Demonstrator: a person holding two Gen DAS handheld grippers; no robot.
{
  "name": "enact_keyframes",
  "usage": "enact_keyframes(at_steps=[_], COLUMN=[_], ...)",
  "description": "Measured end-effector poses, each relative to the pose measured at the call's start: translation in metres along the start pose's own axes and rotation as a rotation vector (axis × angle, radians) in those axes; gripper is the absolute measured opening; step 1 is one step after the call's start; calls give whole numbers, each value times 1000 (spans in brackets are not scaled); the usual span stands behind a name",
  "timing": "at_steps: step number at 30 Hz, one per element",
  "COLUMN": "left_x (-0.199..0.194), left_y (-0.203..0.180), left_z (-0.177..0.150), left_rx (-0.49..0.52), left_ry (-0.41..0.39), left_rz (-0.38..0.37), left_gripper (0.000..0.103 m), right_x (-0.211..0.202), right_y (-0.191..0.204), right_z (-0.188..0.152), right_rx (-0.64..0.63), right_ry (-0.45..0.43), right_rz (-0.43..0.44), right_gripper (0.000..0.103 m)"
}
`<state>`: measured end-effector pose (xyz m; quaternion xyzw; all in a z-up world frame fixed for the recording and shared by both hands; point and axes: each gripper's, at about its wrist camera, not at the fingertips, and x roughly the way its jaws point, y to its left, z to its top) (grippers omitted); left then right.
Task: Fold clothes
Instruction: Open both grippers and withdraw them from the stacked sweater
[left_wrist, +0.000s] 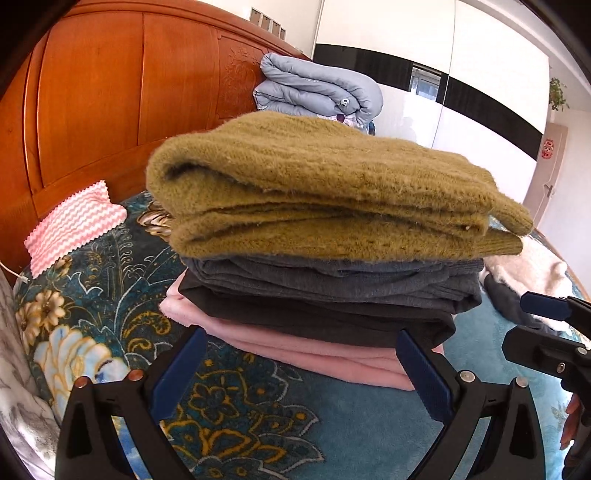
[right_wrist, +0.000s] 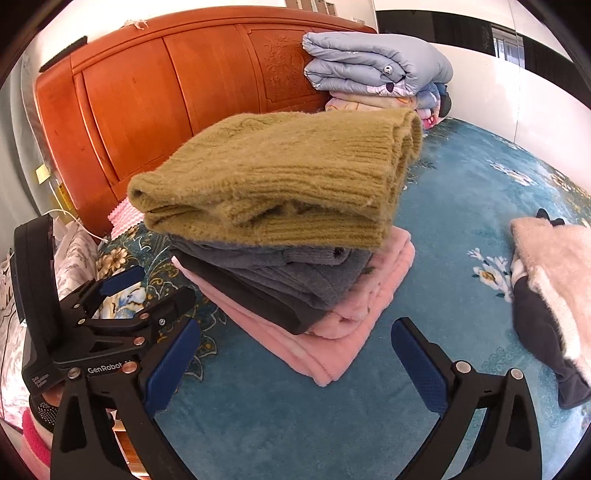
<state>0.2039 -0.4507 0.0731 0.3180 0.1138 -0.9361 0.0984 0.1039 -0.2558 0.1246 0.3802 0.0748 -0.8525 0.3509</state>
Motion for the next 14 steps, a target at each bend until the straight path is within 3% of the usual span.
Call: enact_keyframes(at_steps=[14], left_x=[8], left_y=[-1], left_z=[3], left_rx=[-27], left_ry=[9], left_rz=[13], left_gripper=[103], right_x=[6], right_y=[-3], right_z=[4], right_rx=[2], right_ry=[-1], right_rz=[-14], right_gripper=[103])
